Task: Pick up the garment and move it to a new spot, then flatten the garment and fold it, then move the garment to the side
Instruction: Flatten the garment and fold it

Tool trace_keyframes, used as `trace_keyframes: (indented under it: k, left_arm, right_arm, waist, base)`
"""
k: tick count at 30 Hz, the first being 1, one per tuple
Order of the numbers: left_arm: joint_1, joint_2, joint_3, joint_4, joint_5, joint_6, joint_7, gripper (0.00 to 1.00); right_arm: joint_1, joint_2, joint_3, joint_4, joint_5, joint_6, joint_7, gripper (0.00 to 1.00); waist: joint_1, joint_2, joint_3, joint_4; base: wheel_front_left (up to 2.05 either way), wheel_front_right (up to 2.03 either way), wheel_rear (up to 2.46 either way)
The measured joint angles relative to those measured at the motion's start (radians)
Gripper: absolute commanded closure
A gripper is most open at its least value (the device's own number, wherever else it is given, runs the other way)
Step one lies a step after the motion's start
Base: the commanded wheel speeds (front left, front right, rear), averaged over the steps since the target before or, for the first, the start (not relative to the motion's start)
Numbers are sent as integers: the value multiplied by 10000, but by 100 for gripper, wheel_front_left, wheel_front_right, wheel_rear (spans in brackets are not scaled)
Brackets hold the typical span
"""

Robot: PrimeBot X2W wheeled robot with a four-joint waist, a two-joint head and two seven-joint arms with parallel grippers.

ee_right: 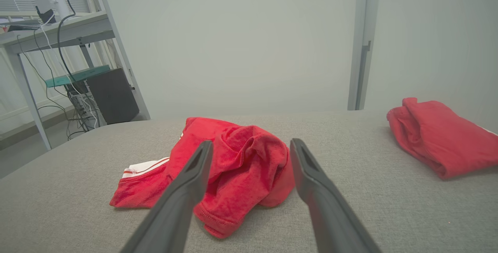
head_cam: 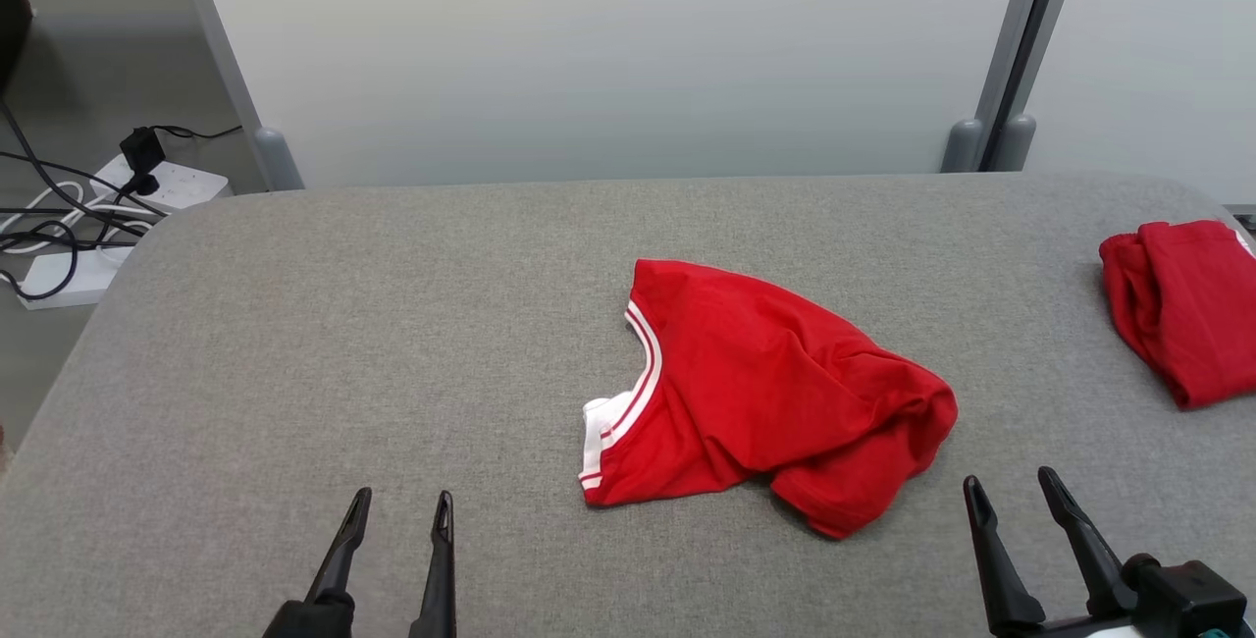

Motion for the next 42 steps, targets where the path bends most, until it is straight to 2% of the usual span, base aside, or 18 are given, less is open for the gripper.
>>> trace_keyframes:
  k: [5, 8, 12, 20, 23, 33, 39, 42]
  left_arm:
    - [-13, -107, -15, 167, 98, -117, 0, 0]
    - [-228, -109, -295, 851, 115, -334, 2, 0]
    - [-1235, -130, -993, 2050, 130, -650, 2, 0]
    - [-3152, -161, -2566, 4117, -602, -694, 2, 0]
    - [-3977, -174, -3158, 4936, -757, -857, 2, 0]
    - [-5830, -196, -4389, 6550, -1641, -669, 2, 0]
    - [-6373, -205, -5039, 6892, -2021, -476, 2, 0]
    - [-6479, -207, -5170, 6819, -2111, -215, 2, 0]
  right_arm:
    - [0, 81, 10, -4, 0, 0, 0, 0]
    - [-3, 69, 73, -10, 2, 0, 0, 0]
    - [-25, 6, 320, -6, 6, 0, -2, 0]
    - [-352, -339, 723, -17, 186, 0, 0, 0]
    - [-731, -500, 911, 38, 330, 0, 0, 0]
    - [-1802, -556, 1244, 359, 644, 0, 0, 0]
    - [-2144, -769, 1273, 449, 727, 0, 0, 0]
    - [-2177, -777, 1367, 700, 731, 0, -2, 0]
  waist:
    - [0, 0, 35, 46]
    - [0, 0, 165, 76]
    - [0, 0, 405, 100]
    - [0, 0, 1073, -71]
    - [0, 0, 1447, -132]
    - [0, 0, 2642, -282]
    - [0, 0, 3038, -343]
    - [0, 0, 3117, -350]
  base:
    - [0, 0, 0]
    - [0, 0, 0]
    - [0, 0, 0]
    - [0, 0, 0]
    - [0, 0, 0]
    - [0, 0, 0]
    - [0, 0, 0]
    - [0, 0, 0]
